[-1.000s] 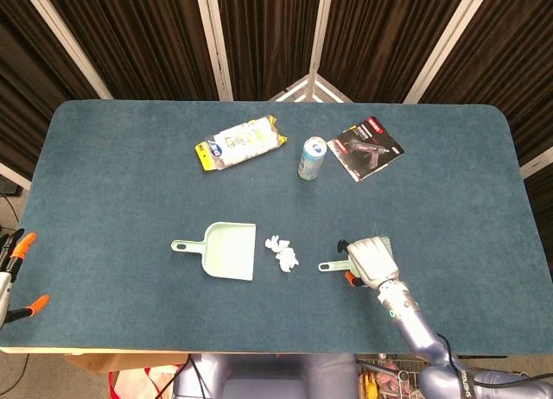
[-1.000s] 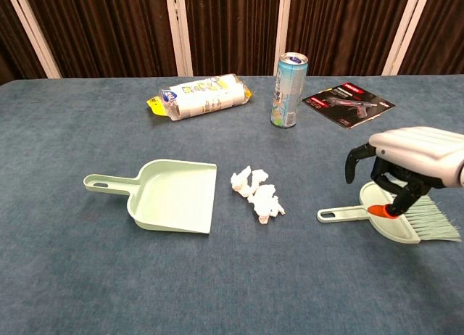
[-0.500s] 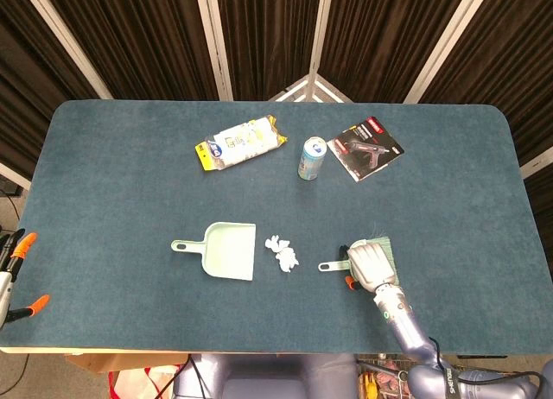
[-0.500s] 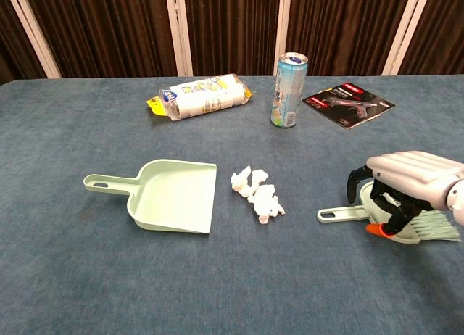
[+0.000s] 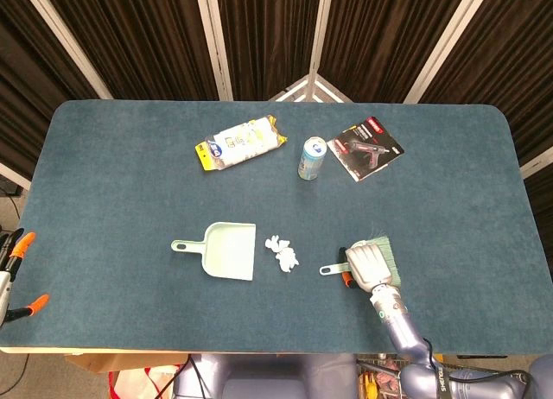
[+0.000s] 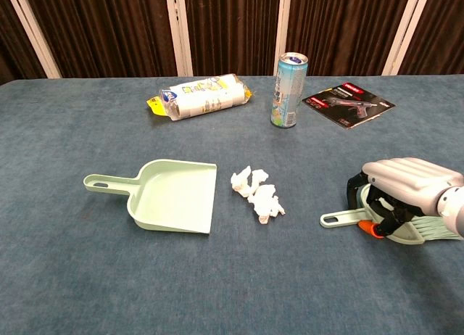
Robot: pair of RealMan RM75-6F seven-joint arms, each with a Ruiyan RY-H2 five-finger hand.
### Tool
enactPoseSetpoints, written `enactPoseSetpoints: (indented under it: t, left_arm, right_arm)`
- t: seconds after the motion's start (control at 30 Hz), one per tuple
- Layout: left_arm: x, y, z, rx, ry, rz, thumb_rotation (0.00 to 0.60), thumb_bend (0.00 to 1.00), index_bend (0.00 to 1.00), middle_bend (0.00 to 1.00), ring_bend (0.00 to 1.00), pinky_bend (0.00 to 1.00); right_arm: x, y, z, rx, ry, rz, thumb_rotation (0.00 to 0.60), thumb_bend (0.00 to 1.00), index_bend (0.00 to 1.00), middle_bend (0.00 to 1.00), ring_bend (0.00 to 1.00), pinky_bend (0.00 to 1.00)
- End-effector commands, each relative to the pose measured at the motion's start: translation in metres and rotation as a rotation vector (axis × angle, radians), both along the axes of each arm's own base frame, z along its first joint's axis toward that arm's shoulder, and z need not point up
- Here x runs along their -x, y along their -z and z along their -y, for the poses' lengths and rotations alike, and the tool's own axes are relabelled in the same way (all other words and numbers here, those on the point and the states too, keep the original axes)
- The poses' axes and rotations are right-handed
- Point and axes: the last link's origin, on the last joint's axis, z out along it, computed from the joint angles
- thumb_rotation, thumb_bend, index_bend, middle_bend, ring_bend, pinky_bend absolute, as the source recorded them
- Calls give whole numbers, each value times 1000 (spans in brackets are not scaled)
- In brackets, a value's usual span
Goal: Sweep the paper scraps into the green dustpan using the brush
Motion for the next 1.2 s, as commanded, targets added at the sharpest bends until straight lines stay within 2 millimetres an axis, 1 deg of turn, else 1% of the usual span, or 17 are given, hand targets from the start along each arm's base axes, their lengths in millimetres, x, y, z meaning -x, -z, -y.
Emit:
enactPoseSetpoints:
  t: [0.03, 0.1, 0.23, 0.33, 0.47, 0.63, 0.77, 0.8, 0.87, 0.93, 1.03, 1.1, 1.13, 1.2]
  left_arm:
    - [0, 0, 0, 1, -1, 0, 600, 0, 0, 0, 0, 0]
    - [0, 0, 0, 1, -1, -1, 600, 0, 0, 0, 0, 0]
    - [0, 0, 0, 2, -3, -5, 600, 0, 0, 0, 0, 0]
    - [0, 0, 0, 4, -6, -15, 600, 0, 0, 0, 0, 0]
    - [-1, 0, -5, 4, -8, -31, 600, 0, 0, 0, 0, 0]
    - [-15, -2, -21, 5, 27, -54, 600, 0, 0, 0, 0, 0]
    - [-36, -2, -46, 18, 68, -94, 600, 0, 0, 0, 1, 8]
    - [-42, -2, -54, 21, 81, -110, 600, 3, 8, 6, 14, 37]
    - [-52, -1, -66, 27, 96, -134, 600, 25, 49, 49, 69, 128]
    - [-63, 2, -81, 35, 110, -160, 600, 59, 103, 150, 167, 229]
    - [-78, 8, -101, 49, 121, -200, 600, 72, 120, 276, 278, 313]
    - [-85, 16, -114, 65, 116, -216, 600, 76, 127, 326, 325, 362]
    - [-89, 20, -119, 75, 109, -220, 600, 85, 137, 364, 364, 405]
    - [-95, 29, -127, 98, 100, -218, 600, 125, 166, 468, 471, 513]
  right_arm:
    - [2, 0, 0, -1, 8, -3, 600, 502, 730, 834, 895, 912]
    - [2, 0, -1, -3, 12, -2, 600, 513, 774, 834, 895, 912]
    - [-2, -4, -1, 3, 13, 30, 600, 514, 789, 835, 895, 912]
    - [-12, -12, 2, 20, 16, 96, 600, 515, 796, 837, 895, 912]
    - [-31, -32, 10, 62, -11, 186, 600, 521, 807, 842, 895, 912]
    - [-49, -58, 20, 99, -43, 245, 600, 534, 807, 843, 895, 912]
    - [-56, -75, 25, 121, -51, 256, 600, 534, 807, 843, 895, 912]
    - [-56, -78, 26, 125, -50, 258, 600, 534, 807, 843, 895, 912]
    - [-56, -83, 27, 132, -46, 261, 600, 533, 807, 843, 895, 912]
    - [-56, -89, 28, 141, -43, 259, 600, 533, 807, 843, 895, 912]
    - [-55, -96, 30, 151, -36, 264, 600, 533, 807, 843, 895, 912]
    - [-56, -100, 31, 155, -32, 267, 600, 533, 807, 843, 895, 912]
    - [-56, -102, 31, 158, -32, 267, 600, 534, 807, 843, 895, 912]
    - [-56, -104, 32, 162, -31, 267, 600, 534, 807, 843, 895, 912]
